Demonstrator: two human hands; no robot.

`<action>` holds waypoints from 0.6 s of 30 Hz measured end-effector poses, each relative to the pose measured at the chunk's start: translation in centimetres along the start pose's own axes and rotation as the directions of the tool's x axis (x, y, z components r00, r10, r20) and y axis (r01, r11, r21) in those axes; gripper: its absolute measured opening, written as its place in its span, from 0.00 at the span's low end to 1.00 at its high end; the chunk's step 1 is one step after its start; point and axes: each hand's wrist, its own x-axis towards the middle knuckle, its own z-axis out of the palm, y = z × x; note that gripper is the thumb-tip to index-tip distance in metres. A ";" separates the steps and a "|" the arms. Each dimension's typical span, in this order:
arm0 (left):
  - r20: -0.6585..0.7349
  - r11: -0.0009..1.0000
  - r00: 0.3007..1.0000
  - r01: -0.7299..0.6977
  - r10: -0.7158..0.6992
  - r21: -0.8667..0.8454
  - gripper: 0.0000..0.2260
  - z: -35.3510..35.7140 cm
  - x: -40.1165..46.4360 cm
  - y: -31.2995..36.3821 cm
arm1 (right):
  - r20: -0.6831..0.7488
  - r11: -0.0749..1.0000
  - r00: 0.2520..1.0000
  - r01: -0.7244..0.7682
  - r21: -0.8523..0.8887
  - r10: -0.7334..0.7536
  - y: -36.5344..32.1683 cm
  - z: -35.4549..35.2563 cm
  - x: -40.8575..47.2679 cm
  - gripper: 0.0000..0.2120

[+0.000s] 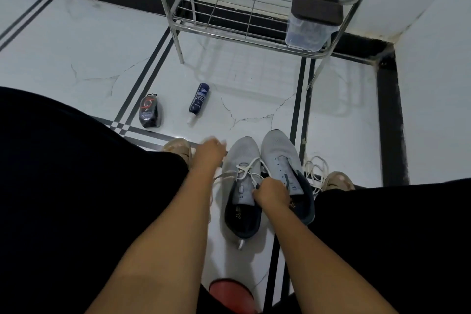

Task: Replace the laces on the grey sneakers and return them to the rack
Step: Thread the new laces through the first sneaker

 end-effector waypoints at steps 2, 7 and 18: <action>0.180 0.982 0.982 0.016 -0.051 0.187 0.14 4.2 -1.5 -2.6 | -0.001 1.000 1.000 0.007 0.000 -0.007 0.0 0.0 0.1 0.10; -0.035 0.901 0.957 0.257 -0.287 -0.351 0.14 4.9 -2.1 -3.7 | 0.021 0.998 1.000 -0.023 0.055 0.022 0.3 -0.1 0.0 0.11; 0.198 0.987 0.976 0.055 -0.085 0.152 0.15 4.7 -2.3 -2.8 | 0.050 0.995 0.997 -0.058 0.082 0.054 0.2 -0.3 0.2 0.11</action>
